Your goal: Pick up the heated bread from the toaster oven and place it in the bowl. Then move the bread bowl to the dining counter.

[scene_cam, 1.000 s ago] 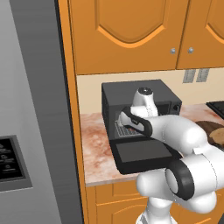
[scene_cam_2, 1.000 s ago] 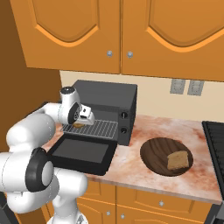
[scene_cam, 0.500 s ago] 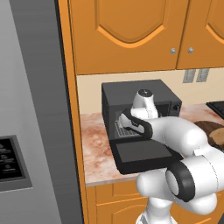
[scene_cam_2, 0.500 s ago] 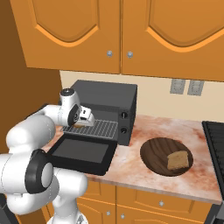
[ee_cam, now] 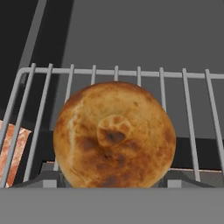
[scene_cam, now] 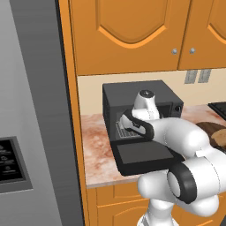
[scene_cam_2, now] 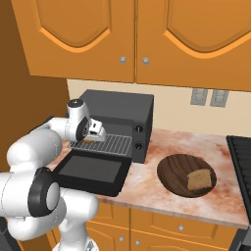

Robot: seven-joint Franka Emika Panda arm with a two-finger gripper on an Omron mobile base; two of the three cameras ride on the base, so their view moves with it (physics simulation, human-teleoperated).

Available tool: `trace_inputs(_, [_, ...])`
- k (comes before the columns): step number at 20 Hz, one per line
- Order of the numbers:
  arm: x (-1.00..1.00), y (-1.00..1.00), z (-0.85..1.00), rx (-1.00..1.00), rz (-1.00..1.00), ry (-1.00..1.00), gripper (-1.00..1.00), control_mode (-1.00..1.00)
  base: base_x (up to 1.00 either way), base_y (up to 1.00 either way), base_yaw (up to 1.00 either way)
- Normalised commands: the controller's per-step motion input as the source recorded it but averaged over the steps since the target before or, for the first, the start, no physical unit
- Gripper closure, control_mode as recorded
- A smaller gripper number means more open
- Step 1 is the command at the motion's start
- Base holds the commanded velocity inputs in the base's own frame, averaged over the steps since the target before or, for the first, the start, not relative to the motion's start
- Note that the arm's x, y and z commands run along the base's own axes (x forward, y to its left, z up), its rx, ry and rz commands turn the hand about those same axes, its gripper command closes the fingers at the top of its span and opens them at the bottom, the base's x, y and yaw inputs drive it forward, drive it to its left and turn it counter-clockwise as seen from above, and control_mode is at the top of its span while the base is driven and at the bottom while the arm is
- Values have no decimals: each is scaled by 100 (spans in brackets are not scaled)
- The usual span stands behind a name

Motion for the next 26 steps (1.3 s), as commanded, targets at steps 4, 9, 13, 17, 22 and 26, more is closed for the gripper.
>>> trace_inputs(4, [0, 0, 0, 0, 0, 0, 100, -100, 0, 0, 0])
trace_inputs(9, [-2, 0, 0, 0, 0, 0, 100, -100, 0, 0, 0])
trace_inputs(13, [-44, -10, 0, 0, 0, -2, 100, -100, 0, 0, 0])
trace_inputs(17, [-93, -18, 12, 0, -2, -5, 100, -100, 0, 0, 0])
trace_inputs(22, [-94, -33, 38, 0, -9, -7, 100, -100, 0, 0, 0])
trace_inputs(26, [-90, -55, 57, 4, -17, -8, 100, -100, 0, 0, 0])
